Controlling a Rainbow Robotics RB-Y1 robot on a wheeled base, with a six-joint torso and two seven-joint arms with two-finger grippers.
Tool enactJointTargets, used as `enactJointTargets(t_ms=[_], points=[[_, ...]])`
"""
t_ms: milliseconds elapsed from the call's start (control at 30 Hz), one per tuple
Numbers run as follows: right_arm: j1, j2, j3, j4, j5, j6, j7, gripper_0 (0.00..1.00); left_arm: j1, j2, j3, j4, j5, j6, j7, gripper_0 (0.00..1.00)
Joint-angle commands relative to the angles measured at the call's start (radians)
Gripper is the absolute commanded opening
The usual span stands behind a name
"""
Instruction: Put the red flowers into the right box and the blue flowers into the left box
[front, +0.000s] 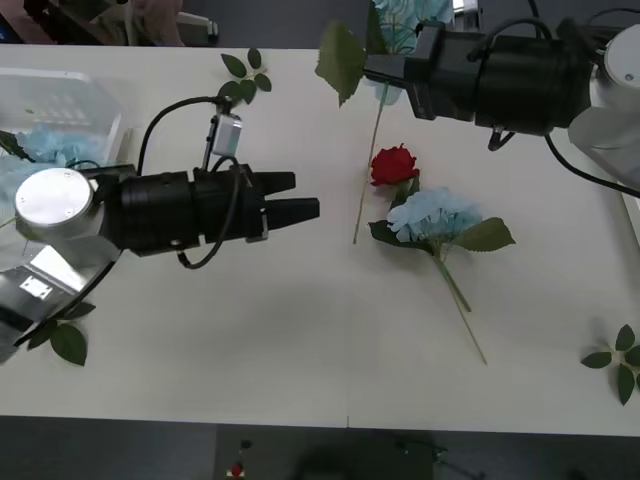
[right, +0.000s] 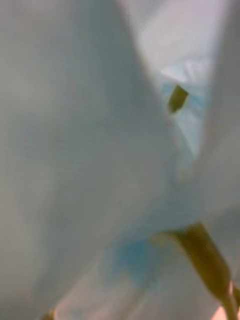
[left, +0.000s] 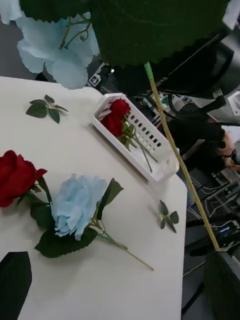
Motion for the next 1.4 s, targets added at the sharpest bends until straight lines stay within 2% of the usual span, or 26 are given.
enactJointTargets(t_ms=[33,233,267,333,367,400,467,500,533,700,967,1000,1033,1067,1400], points=[[-0.028,0.011,-0.016,-0.015,0.028,-0.011,-0.033,0.0,-0.106,-0.046,-0.029,0.052,-0.013,0.005,0.001,1.0],[-0.027,0.014,-0.016,-0.011,0.036,-0.011,-0.036,0.0,-0.145,-0.048,-0.039,0.052,-0.013,0.007,0.02,1.0],[-0.028,0.015,-0.016,-0.011,0.036,-0.011,-0.036,0.0,-0.147,-0.049,-0.044,0.054,-0.013,0.008,0.02,0.97],[-0.028,0.015,-0.016,-0.011,0.038,-0.011,-0.036,0.0,-0.152,-0.049,-0.058,0.054,-0.013,0.007,0.024,0.39],[-0.028,0.015,-0.016,-0.011,0.038,-0.011,-0.035,0.0,-0.153,-0.049,-0.068,0.054,-0.013,0.002,0.027,0.3],[-0.028,0.018,-0.016,-0.011,0.039,-0.011,-0.036,0.0,-0.153,-0.051,-0.076,0.054,-0.013,-0.003,0.03,0.3],[-0.028,0.018,-0.016,-0.011,0.039,-0.014,-0.035,0.0,-0.155,-0.052,-0.079,0.054,-0.013,-0.003,0.034,0.22],[-0.028,0.02,-0.016,-0.011,0.039,-0.015,-0.036,0.0,-0.156,-0.052,-0.082,0.054,-0.013,-0.001,0.038,0.12],[-0.027,0.021,-0.016,-0.011,0.039,-0.017,-0.036,0.0,-0.156,-0.052,-0.085,0.054,-0.013,-0.003,0.041,0.08],[-0.027,0.023,-0.016,-0.011,0.041,-0.02,-0.033,0.0,-0.164,-0.065,-0.099,0.054,-0.012,-0.003,0.053,0.06],[-0.028,0.023,-0.016,-0.011,0.041,-0.021,-0.032,0.0,-0.164,-0.052,-0.076,0.054,0.05,-0.006,0.064,0.07],[-0.027,0.023,-0.016,-0.011,0.041,-0.021,-0.036,0.0,-0.164,-0.046,-0.07,0.052,0.054,-0.006,0.064,0.23],[-0.028,0.023,-0.016,-0.011,0.041,-0.021,-0.035,0.0,-0.164,-0.039,-0.05,0.054,0.056,-0.006,0.063,0.79],[-0.027,0.023,-0.016,-0.011,0.041,-0.021,-0.036,0.0,-0.164,-0.028,-0.036,0.054,0.056,-0.001,0.063,1.0],[-0.028,0.023,-0.016,-0.011,0.041,-0.021,-0.035,0.0,-0.164,-0.008,-0.03,0.054,0.073,0.054,0.066,1.0]])
